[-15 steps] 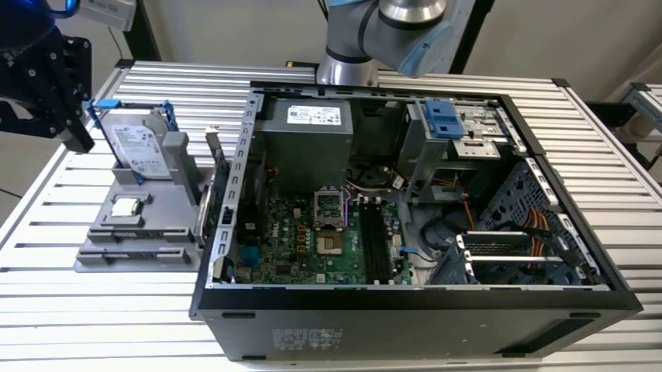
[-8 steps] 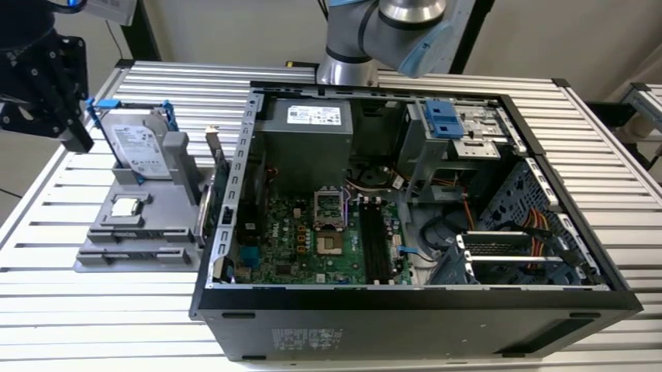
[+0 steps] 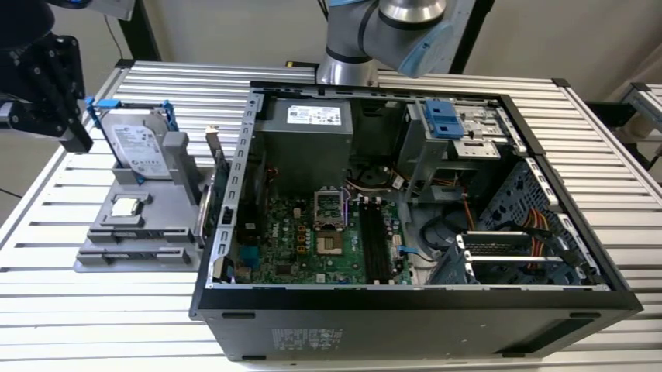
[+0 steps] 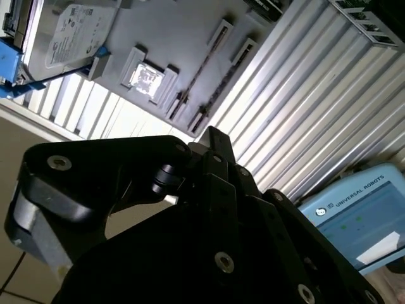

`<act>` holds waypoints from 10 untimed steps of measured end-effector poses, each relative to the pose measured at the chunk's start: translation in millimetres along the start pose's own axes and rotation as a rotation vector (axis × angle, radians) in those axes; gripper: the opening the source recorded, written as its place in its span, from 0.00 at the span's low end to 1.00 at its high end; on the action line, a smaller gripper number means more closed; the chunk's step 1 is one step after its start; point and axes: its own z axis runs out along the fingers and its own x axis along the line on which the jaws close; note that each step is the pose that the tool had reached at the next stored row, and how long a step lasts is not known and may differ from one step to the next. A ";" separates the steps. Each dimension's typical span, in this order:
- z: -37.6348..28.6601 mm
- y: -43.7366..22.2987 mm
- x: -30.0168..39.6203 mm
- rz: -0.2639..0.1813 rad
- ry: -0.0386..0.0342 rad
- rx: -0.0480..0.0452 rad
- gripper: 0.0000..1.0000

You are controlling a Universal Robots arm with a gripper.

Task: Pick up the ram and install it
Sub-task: 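Pick up the ram and move it above insertion slot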

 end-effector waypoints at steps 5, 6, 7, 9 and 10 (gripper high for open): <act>0.0 0.0 0.0 -0.038 0.0006 -0.0014 0.00; 0.0 0.0 0.0 -0.038 0.0007 -0.0014 0.00; 0.0 0.0 0.0 -0.038 0.0007 -0.0015 0.00; 0.0 0.0 0.0 -0.038 0.0007 -0.0014 0.00; 0.0 0.0 0.0 -0.038 0.0007 -0.0014 0.00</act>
